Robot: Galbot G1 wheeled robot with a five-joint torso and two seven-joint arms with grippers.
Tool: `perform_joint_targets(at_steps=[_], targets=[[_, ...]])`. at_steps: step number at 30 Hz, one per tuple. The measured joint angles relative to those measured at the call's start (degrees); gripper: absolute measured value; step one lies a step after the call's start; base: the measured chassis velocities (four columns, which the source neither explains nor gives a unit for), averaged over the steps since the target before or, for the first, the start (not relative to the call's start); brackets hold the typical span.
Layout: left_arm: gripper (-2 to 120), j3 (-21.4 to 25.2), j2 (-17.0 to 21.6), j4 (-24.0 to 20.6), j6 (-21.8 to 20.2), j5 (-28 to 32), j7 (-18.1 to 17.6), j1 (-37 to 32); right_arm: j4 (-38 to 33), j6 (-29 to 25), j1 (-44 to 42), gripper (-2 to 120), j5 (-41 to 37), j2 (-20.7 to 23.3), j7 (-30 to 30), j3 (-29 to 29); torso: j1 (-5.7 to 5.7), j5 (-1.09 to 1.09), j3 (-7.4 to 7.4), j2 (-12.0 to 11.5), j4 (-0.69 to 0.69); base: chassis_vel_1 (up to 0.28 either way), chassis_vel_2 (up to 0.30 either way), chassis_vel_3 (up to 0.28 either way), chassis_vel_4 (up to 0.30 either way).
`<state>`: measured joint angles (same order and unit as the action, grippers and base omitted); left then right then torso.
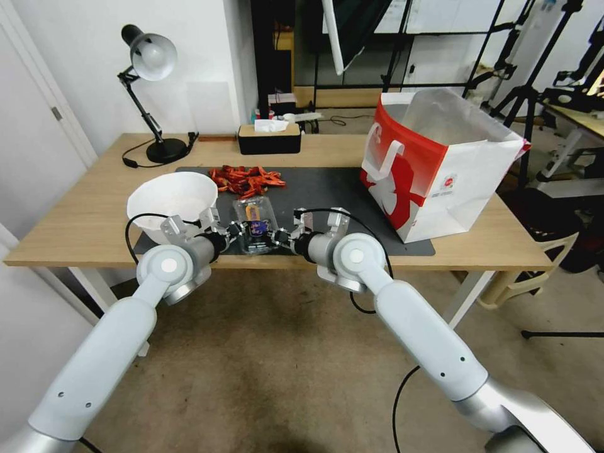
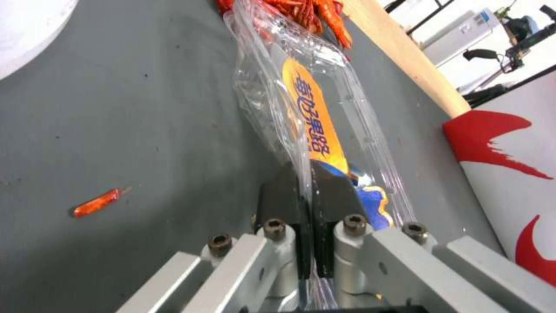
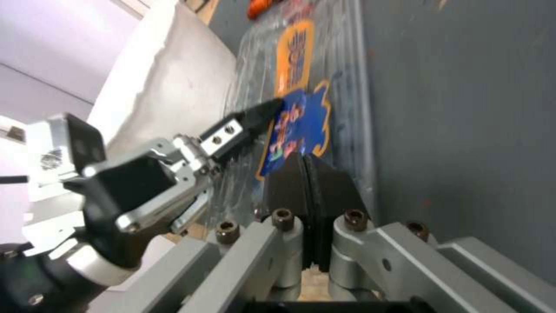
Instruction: Close the takeout container lid, then place the container into the takeout bag.
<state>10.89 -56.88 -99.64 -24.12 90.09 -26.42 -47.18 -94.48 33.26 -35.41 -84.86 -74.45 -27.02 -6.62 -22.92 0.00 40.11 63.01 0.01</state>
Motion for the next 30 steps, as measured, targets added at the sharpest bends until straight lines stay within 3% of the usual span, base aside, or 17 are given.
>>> perform_joint_targets(at_steps=[9, 10, 12, 13, 15, 16, 19, 25, 30], targets=[[0, 0.19, -0.23, 0.03, 0.32, -0.01, 0.18, -0.35, -7.08, -0.04, -2.37, 0, 1.57, 4.52, 0.02, 2.96, 0.0, 0.01, 0.0, 0.01, -0.01, 0.0, 0.0, 0.0, 0.0], [0, 0.11, -0.39, 0.07, 0.35, -0.03, 0.2, -0.32, -9.11, -0.55, -3.65, 0, 4.64, 5.73, 1.01, 3.7, 0.0, 0.01, 0.0, 0.01, 0.01, 0.0, 0.0, 0.0, 0.0], [0, -0.12, -0.59, -0.19, 0.5, -0.04, 0.15, -0.2, -14.64, -4.21, -9.47, 0, 23.67, 9.7, 7.66, 5.84, 0.0, 0.01, 0.0, 0.01, -0.02, 0.0, 0.0, 0.0, 0.0], [0, -0.12, -0.59, -0.19, 0.5, -0.04, 0.15, -0.2, -14.64, -4.21, -9.47, 0, 23.67, 9.7, 7.66, 5.84, 0.0, 0.01, 0.0, 0.01, -0.02, 0.0, 0.0, 0.0, 0.0], [0, -0.12, -0.52, -0.51, 0.56, -0.01, 0.14, -0.19, -18.35, -7.89, -15.7, 2, 35.18, 12.48, 11.3, 8.26, 0.0, 0.01, 0.0, 0.01, -0.03, 0.0, 0.0, 0.0, 0.0], [0, -0.12, -0.52, -0.51, 0.56, -0.01, 0.14, -0.19, -18.35, -7.89, -15.7, 2, 35.18, 12.48, 11.3, 8.26, 0.0, 0.01, 0.0, 0.01, -0.03, 0.0, 0.0, 0.0, 0.0], [0, -0.29, -0.37, -0.65, 0.76, 0.25, 0.16, -0.18, -22.36, -12.32, -23.04, 17, 43.52, 14.78, 12.39, 10.96, 0.0, 0.01, 0.0, 0.02, -0.02, 0.0, 0.0, 0.0, 0.0], [0, 0.22, -0.41, -1.86, 1.0, 0.54, 0.18, -0.55, -25.07, -19.16, -30.87, 36, 53.3, 14.58, 12.98, 12.84, 0.0, -0.01, -0.01, 0.02, -0.07, 0.0, 0.0, 0.0, 0.0], [0, 3.23, 0.69, -4.86, 1.87, 0.57, 0.14, -3.69, -25.28, -24.57, -35.04, 56, 58.37, 13.12, 12.61, 12.1, 0.0, -0.01, -0.01, 0.02, 0.05, 0.0, 0.0, 0.0, 0.0]])
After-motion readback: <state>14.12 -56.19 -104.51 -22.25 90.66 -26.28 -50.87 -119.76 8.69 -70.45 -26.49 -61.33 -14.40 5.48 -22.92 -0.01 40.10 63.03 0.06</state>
